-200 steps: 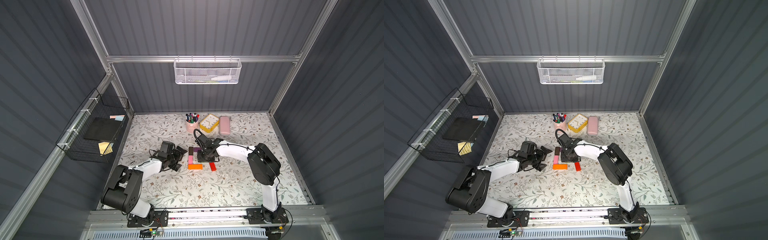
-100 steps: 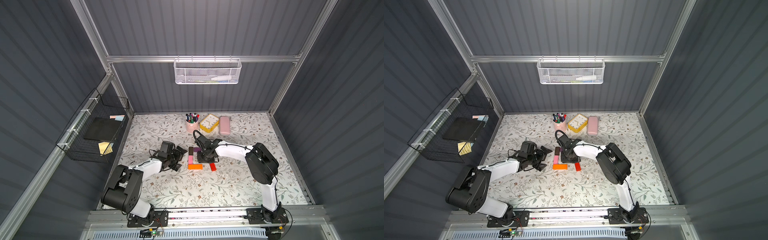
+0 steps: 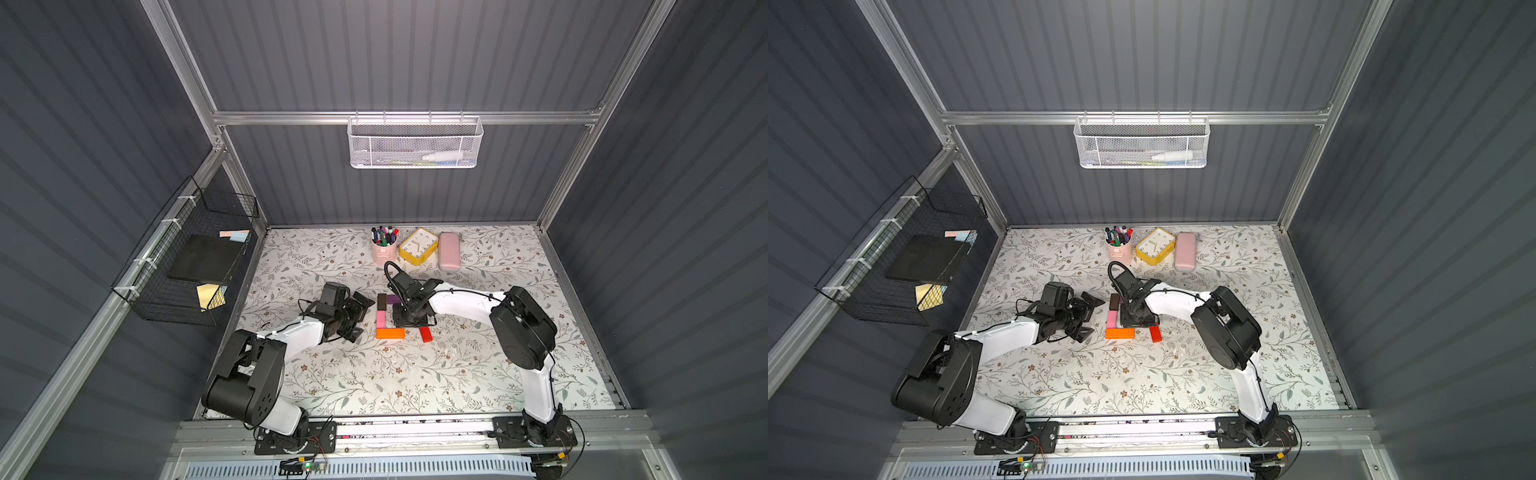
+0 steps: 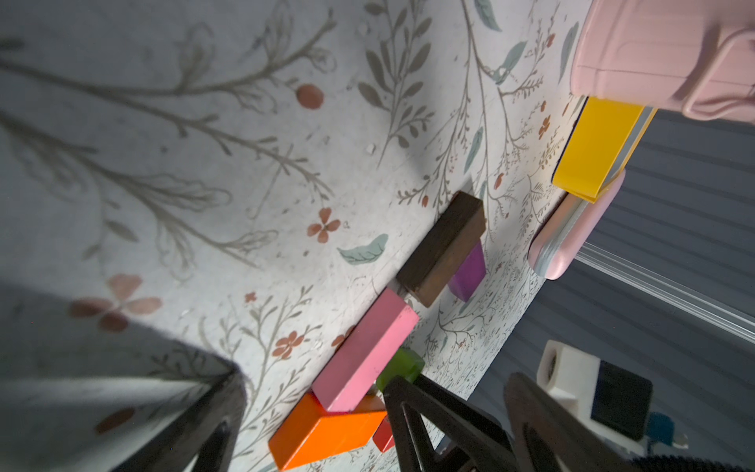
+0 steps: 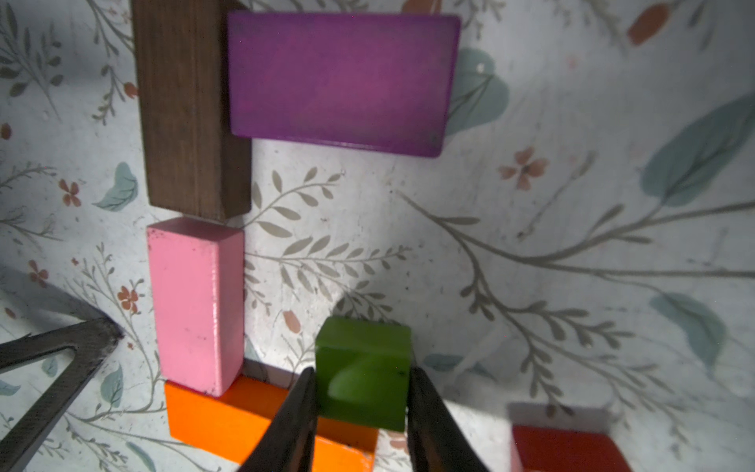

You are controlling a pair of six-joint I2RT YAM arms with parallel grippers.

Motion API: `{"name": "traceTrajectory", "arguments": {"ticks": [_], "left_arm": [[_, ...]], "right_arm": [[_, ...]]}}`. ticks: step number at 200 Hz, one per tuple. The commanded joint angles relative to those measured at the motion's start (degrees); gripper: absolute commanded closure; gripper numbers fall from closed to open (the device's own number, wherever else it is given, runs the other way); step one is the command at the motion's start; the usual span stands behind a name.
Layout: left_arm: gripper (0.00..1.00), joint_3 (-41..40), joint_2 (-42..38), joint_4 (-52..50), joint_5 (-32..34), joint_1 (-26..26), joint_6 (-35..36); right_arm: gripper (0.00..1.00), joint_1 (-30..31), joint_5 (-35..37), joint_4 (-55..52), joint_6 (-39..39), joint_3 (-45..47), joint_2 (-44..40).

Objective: Assemble the number 6 with building blocks
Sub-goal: Assemble the building block at the center of the board.

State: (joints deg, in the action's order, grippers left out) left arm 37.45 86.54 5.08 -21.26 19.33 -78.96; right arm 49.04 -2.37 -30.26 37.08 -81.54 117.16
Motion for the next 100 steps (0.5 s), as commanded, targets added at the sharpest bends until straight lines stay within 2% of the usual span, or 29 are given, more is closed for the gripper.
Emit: {"name": "traceTrajectory", "arguments": {"ticks": [1, 100], "left_arm": [[0.01, -0.43, 0.55, -1.65, 0.48, -0.35, 1.00], [0.00, -0.71, 1.22, -0.89, -0.10, -0.39, 1.00]], "right_arm": [[0.63, 0.27, -0.06, -1.52, 0.45, -1.17, 0.08], [0.63, 0.35, -0.67, -0.97, 3.61, -0.20, -0.21]]}}
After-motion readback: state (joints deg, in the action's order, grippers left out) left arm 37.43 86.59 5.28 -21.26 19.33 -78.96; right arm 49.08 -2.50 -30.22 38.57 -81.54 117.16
